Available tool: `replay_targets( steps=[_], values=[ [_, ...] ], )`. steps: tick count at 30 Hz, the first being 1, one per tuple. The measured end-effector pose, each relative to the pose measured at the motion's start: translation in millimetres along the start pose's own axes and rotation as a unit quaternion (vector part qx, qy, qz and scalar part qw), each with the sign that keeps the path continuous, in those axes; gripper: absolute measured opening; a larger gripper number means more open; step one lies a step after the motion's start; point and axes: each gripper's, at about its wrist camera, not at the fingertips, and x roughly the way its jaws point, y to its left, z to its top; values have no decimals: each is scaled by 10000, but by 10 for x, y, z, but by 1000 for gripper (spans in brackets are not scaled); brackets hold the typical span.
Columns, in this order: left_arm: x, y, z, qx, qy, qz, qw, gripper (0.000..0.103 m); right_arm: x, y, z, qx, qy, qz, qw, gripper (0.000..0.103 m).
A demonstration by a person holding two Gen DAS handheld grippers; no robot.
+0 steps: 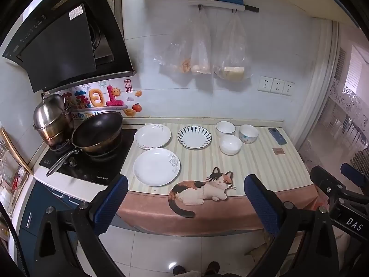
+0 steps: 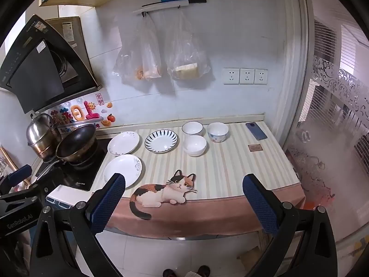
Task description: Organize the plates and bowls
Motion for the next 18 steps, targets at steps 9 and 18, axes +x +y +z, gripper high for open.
replay_targets(
  steps=[9, 18],
  values=[
    [26, 44, 38, -71, -82, -5, 9999, 103, -24, 57, 8, -42, 26, -11, 10000, 103],
    [-25, 87, 39, -98, -126, 7, 9999, 103, -83, 98, 1, -26, -55, 17, 10000, 103]
  ],
)
